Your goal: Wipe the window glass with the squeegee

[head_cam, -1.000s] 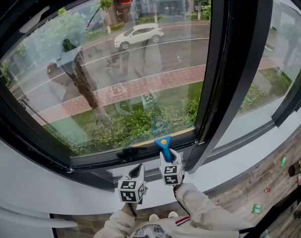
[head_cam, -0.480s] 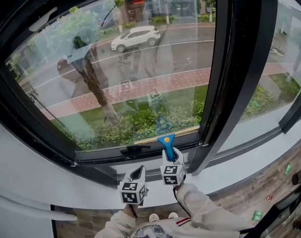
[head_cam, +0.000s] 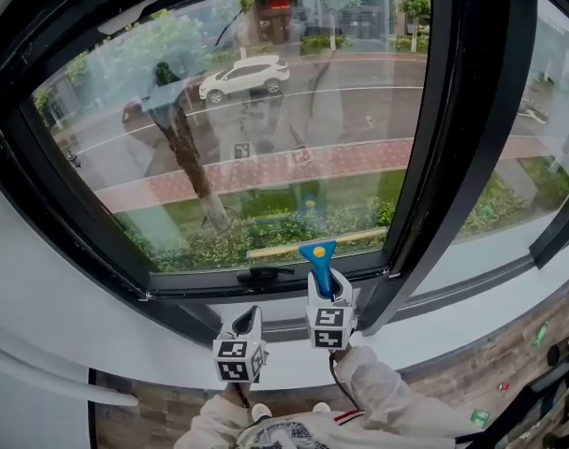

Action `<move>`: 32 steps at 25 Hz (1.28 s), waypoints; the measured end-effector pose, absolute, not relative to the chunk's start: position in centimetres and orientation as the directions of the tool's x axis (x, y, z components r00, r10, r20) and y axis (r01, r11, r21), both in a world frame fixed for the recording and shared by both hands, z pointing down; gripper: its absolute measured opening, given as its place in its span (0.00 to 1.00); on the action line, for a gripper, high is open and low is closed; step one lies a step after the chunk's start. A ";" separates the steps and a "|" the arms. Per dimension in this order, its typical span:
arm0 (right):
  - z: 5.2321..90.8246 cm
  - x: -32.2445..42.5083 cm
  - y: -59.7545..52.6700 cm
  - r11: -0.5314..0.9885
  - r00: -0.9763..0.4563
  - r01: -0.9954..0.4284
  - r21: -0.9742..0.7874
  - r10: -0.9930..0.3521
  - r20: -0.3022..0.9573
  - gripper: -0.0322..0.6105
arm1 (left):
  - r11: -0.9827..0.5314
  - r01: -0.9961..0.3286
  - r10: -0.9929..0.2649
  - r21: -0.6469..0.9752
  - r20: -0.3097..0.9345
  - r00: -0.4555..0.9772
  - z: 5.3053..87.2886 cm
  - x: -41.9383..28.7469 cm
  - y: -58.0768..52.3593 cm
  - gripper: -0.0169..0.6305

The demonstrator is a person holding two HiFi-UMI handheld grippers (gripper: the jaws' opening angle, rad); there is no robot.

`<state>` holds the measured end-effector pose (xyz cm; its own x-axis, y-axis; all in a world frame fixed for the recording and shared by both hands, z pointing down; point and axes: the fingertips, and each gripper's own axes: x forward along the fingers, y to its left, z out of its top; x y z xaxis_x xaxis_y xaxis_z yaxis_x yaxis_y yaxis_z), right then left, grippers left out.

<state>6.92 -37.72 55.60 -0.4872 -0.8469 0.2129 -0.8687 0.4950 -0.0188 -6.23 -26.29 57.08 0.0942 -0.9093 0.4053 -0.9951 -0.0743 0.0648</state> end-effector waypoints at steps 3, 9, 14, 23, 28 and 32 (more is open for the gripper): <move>53.4 6.5 -36.9 0.495 -0.488 -0.869 -0.013 -0.851 0.197 0.26 | -0.054 -0.998 -0.930 0.019 0.363 0.057 55.4 -8.7 -25.7 0.03; 50.0 2.8 -34.5 0.491 -0.483 -0.871 0.007 -0.859 0.169 0.26 | -0.031 -0.996 -0.967 -0.088 0.255 0.007 50.8 -16.6 -24.9 0.03; 46.9 -2.8 -32.4 0.464 -0.457 -0.885 0.020 -0.878 0.145 0.26 | -0.093 -0.984 -0.978 -0.150 0.197 0.063 46.5 -23.2 -23.9 0.03; 32.0 -13.1 -30.0 0.456 -0.455 -0.890 -0.014 -0.890 -0.014 0.26 | -0.156 -0.950 -0.987 -0.271 -0.002 0.162 31.9 -30.0 -23.0 0.03; 20.5 -17.1 -29.5 0.490 -0.487 -0.872 0.014 -0.862 -0.140 0.26 | -0.159 -0.945 -0.978 -0.287 -0.088 0.191 22.4 -30.6 -24.0 0.03; 12.5 -18.8 -30.1 0.490 -0.480 -0.872 0.020 -0.845 -0.233 0.26 | -0.157 -0.958 -0.969 -0.241 -0.148 0.196 15.8 -31.2 -24.9 0.03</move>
